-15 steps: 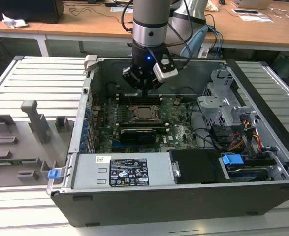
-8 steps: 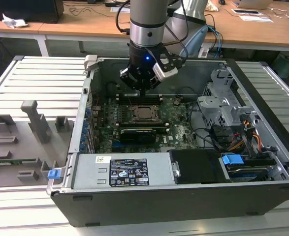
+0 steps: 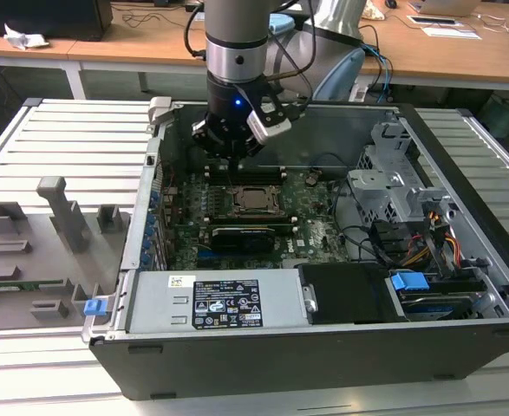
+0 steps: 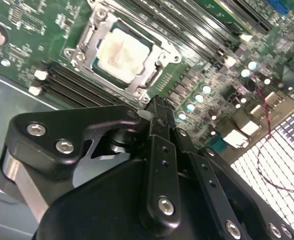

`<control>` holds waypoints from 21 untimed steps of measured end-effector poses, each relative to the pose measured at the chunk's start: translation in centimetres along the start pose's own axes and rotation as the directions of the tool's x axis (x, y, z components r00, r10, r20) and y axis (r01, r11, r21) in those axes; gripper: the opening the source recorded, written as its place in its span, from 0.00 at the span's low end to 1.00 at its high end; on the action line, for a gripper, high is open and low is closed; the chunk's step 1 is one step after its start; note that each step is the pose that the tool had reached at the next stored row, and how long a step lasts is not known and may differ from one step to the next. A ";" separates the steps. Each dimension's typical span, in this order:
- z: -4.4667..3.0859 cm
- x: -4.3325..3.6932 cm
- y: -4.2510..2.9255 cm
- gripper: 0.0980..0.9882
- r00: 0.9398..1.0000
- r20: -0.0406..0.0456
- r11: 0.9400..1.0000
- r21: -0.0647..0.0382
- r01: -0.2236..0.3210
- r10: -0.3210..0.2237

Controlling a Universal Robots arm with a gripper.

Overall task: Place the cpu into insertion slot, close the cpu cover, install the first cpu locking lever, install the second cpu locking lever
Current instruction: 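Install the first cpu locking lever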

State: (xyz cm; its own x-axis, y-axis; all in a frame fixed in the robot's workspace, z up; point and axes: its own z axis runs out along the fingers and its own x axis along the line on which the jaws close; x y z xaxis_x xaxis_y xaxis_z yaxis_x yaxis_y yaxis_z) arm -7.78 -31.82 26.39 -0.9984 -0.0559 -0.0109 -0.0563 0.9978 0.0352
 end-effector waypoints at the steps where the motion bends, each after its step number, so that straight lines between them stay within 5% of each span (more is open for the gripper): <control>1: 0.01 0.27 0.02 0.01 1.000 0.000 1.000 0.000 0.000 0.000; 12: 0.06 2.12 0.20 0.01 1.000 0.000 1.000 0.000 0.000 0.000; 21: 0.33 2.60 1.67 0.01 1.000 0.000 1.000 0.000 0.000 0.000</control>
State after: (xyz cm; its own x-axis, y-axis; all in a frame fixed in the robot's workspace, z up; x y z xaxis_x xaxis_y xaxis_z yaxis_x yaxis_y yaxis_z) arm -10.47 -30.30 26.08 -0.9984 -0.0558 -0.0110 -0.0562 0.9978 0.0354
